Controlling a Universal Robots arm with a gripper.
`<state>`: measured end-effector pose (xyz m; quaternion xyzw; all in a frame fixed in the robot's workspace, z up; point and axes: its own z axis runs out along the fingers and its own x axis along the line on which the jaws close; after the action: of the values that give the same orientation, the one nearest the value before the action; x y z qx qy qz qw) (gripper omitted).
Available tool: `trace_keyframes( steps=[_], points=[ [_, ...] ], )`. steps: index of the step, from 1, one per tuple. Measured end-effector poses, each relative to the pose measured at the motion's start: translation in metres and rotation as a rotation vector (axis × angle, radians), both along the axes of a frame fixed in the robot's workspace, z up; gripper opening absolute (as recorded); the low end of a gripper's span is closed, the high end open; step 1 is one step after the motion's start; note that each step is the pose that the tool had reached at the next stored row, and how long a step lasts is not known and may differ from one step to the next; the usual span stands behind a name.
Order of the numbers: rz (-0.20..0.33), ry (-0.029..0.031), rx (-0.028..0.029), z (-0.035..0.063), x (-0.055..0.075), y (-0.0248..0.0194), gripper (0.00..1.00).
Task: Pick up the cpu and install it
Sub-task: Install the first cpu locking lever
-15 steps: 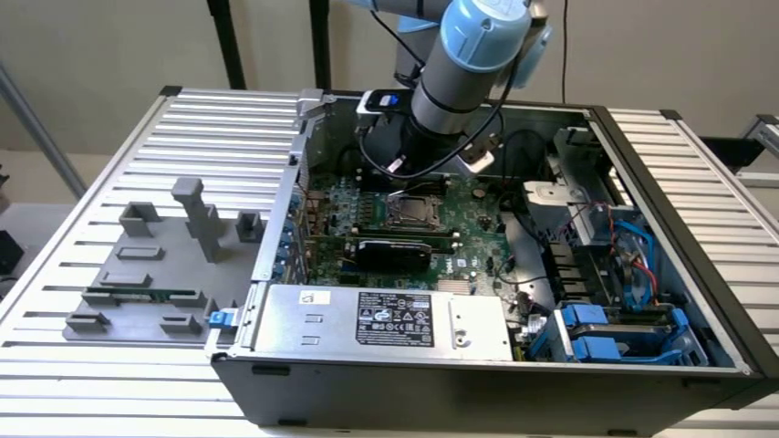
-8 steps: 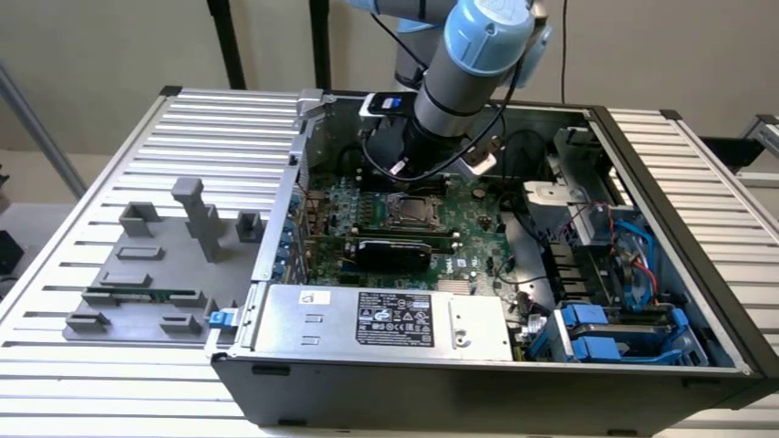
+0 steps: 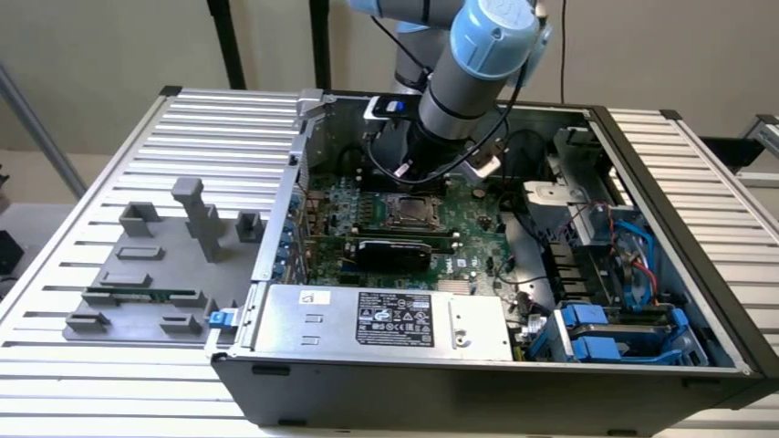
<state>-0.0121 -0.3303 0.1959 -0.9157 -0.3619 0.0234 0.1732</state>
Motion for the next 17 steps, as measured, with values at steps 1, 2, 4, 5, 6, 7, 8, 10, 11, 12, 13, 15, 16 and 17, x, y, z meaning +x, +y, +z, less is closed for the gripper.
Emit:
trace_keyframes(
  steps=[1,2,4,5,6,7,8,10,11,12,13,15,16,17],
  points=[
    [0.001,0.0000,0.0000,-0.0005,0.001,0.0000,0.11],
    [0.002,-0.0001,0.0000,-0.0010,0.002,0.0000,0.11],
    [0.004,0.0000,0.0000,-0.0019,0.003,0.0000,0.11],
    [0.005,0.0000,-0.0001,-0.0022,0.004,0.0000,0.11],
    [0.006,0.0001,-0.0002,-0.0025,0.005,-0.0001,0.11],
    [0.007,0.0001,-0.0003,-0.0026,0.005,-0.0001,0.11],
    [0.009,0.0002,-0.0003,-0.0028,0.006,0.0000,0.11],
    [0.011,0.0000,0.0000,-0.0031,0.007,0.0000,0.11],
    [0.012,-0.0001,0.0000,-0.0031,0.008,0.0000,0.11],
    [0.013,-0.0001,0.0001,-0.0032,0.009,0.0000,0.11],
    [0.013,-0.0001,0.0001,-0.0033,0.010,0.0000,0.11],
    [0.015,-0.0002,0.0003,-0.0036,0.012,0.0001,0.11],
    [0.016,-0.0002,0.0003,-0.0037,0.013,0.0001,0.11],
    [0.017,-0.0001,0.0004,-0.0038,0.014,0.0001,0.11]
  ],
)
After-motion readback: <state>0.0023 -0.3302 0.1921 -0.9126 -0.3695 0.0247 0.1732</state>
